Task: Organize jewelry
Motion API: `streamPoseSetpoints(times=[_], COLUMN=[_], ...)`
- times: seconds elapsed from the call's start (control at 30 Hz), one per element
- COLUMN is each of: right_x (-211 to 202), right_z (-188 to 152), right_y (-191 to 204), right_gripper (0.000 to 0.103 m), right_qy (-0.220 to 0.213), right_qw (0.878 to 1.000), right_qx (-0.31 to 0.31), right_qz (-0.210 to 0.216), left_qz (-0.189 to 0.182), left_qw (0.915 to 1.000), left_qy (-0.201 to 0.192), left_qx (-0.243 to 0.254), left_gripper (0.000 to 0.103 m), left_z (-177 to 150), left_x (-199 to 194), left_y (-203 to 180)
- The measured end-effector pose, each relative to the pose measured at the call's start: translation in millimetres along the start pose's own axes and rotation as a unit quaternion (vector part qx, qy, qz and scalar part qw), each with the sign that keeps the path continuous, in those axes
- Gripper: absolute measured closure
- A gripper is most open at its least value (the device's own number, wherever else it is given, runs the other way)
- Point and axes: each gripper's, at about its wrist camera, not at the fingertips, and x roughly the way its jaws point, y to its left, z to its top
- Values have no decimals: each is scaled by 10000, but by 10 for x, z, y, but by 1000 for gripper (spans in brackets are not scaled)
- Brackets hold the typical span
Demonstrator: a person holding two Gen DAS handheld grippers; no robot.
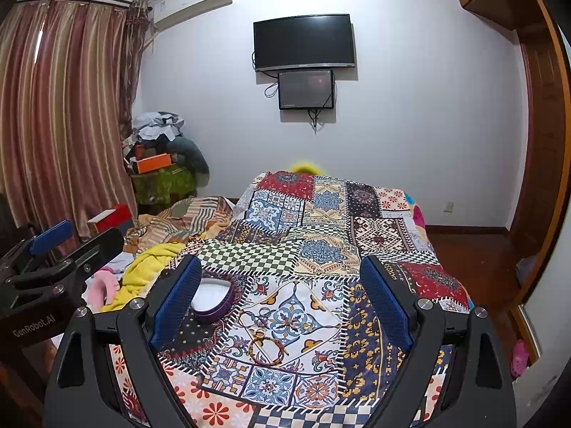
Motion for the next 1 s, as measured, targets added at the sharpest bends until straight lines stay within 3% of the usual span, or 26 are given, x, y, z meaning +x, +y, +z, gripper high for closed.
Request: streamPoseSetpoints(times=[1.0], right_x=[-5], right_z=[-15], right_y=[-13], right_gripper=[15], right_qy=[-5], right_qw=[10000], right_qx=[17], right_qz=[-10], left_qz=[16], left_qw=[10000], left_qy=[22], left_qx=[9], left_gripper=[0], left_z=[-11], left_x=[24], left_y=[-12])
